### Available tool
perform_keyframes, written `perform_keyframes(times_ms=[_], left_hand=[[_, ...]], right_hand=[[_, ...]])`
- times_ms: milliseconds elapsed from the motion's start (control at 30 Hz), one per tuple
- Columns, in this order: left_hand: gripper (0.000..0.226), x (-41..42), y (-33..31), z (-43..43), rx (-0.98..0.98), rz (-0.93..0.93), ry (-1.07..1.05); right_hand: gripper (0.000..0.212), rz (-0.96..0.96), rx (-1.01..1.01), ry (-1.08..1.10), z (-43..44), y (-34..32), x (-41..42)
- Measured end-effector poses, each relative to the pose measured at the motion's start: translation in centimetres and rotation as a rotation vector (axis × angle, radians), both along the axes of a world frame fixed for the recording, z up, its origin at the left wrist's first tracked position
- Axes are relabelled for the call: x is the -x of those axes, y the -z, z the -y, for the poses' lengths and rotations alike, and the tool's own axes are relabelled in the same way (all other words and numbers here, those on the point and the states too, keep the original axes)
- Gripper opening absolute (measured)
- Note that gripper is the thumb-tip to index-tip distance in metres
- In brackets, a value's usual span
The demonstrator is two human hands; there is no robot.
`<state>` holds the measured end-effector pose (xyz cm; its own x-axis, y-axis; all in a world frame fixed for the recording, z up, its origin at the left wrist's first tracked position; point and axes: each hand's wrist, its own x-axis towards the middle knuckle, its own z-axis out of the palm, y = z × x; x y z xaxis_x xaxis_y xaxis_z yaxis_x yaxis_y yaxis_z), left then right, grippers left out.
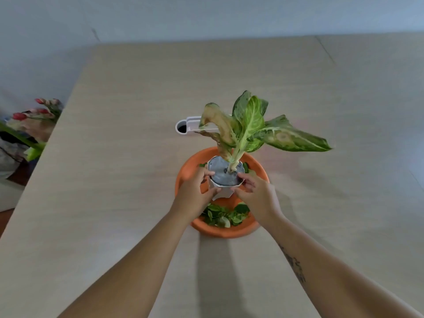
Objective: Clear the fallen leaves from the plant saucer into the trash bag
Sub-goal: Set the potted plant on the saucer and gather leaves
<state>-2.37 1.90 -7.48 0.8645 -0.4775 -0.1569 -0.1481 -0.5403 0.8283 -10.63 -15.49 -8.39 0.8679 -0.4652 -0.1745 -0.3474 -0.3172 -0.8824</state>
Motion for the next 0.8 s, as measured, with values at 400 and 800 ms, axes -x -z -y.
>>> perform_keyframes(times_ms=[400,800], left_hand=[[0.045,2.3,0.7,-0.5,-0.153,0.094,-0.082],[0.045,3.1,1.4,-0.2,-0.205,0.216,-0.125]], right_hand=[[0.049,-0.016,-0.030,-0.048,-0.4,0.2,0.7],[0.045,-0.079,-0.203,-0.182,3.1,-0.3,-0.5]])
